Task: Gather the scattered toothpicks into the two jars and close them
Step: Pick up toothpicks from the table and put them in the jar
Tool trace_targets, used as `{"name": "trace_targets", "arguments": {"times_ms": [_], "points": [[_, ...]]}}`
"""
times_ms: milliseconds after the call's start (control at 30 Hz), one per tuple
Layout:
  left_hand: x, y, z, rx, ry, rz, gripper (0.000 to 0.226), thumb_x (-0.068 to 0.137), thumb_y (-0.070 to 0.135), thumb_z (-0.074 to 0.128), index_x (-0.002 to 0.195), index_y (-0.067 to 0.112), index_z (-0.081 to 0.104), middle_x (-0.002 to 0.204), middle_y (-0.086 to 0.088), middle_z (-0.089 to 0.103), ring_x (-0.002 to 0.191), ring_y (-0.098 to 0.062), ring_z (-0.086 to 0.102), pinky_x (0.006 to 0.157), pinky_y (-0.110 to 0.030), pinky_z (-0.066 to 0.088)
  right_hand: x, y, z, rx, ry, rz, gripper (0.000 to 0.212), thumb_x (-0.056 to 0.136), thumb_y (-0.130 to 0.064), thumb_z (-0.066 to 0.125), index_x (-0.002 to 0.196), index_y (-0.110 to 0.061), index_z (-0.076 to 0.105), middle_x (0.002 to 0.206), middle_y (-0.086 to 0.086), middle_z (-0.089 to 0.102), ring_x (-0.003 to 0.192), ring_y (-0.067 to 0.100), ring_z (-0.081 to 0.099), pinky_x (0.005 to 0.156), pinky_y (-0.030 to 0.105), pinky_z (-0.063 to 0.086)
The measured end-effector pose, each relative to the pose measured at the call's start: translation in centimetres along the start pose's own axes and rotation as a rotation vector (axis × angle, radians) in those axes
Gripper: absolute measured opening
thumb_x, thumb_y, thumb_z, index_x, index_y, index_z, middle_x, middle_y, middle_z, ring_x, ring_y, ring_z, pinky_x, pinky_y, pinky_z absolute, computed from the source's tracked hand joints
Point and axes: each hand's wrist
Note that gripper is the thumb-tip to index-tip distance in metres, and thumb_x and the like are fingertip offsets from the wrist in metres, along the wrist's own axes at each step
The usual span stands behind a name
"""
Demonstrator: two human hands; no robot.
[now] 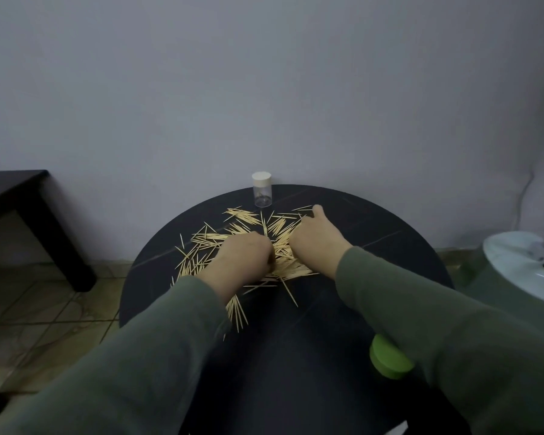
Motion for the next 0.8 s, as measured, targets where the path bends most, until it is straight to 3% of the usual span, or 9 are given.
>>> {"name": "trace_targets", "arguments": {"times_ms": [67,167,267,400,533,800], "points": [[0.0,0.0,-0.2,-0.055,0.022,-0.02,0.024,0.093,0.035,0.057,0.113,0.029,0.07,0.108,0.003,0.068,0.099,-0.019,0.063,0.076,-0.032,0.052,0.0,0.5,0.0,0.019,0.022,0.024,0.018,0.096,-0.016,0.05,0.079,-0.018,0.048,0.078,-0.003,0.054,0.095,0.023,0.058,0.105,0.05,0.026],[0.0,0.1,-0.5,-0.146,0.065,-0.076,0.023,0.093,0.038,0.057,0.112,0.032,0.07,0.111,0.005,0.067,0.101,-0.018,0.062,0.08,-0.034,0.052,0.1,1.2,0.1,0.05,0.068,0.046,0.008,0.095,-0.021,0.054,0.09,-0.022,0.06,0.095,-0.005,0.066,0.099,0.021,0.058,0.103,0.048,0.027],[-0.1,0.4,-0.7,-0.216,0.105,-0.125,0.021,0.093,0.038,0.058,0.108,0.032,0.071,0.11,0.004,0.067,0.103,-0.019,0.061,0.081,-0.033,0.049,0.0,2.0,0.1,0.114,0.087,0.057,0.012,0.094,-0.025,0.055,0.098,-0.025,0.067,0.101,-0.004,0.067,0.101,0.02,0.057,0.101,0.046,0.026],[0.2,0.7,-0.6,-0.257,0.088,-0.152,0.022,0.093,0.038,0.058,0.109,0.031,0.071,0.11,0.004,0.068,0.103,-0.019,0.061,0.084,-0.035,0.051,-0.5,2.9,0.1,0.169,0.097,0.043,0.015,0.094,-0.033,0.057,0.102,-0.029,0.069,0.106,-0.005,0.067,0.105,0.019,0.055,0.103,0.047,0.025],[0.4,0.8,-0.5,-0.297,0.074,-0.177,0.025,0.092,0.042,0.059,0.111,0.031,0.071,0.108,0.006,0.068,0.1,-0.016,0.061,0.079,-0.032,0.049,-0.9,3.5,0.5,0.242,0.123,0.058,0.017,0.095,-0.036,0.057,0.108,-0.031,0.067,0.11,-0.006,0.066,0.107,0.017,0.054,0.103,0.046,0.025],[0.9,0.5,-0.1,-0.524,0.095,-0.23,0.019,0.09,0.042,0.062,0.099,0.03,0.074,0.093,0.009,0.07,0.083,-0.011,0.063,0.077,-0.032,0.054,-1.4,4.0,1.0,0.465,0.181,0.188,0.02,0.097,-0.038,0.052,0.109,-0.031,0.066,0.111,-0.007,0.064,0.107,0.017,0.054,0.102,0.046,0.024]]}}
Point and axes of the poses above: each hand's wrist, its own x-axis towards the middle knuckle, its own z-axis out of the palm, y = z × x
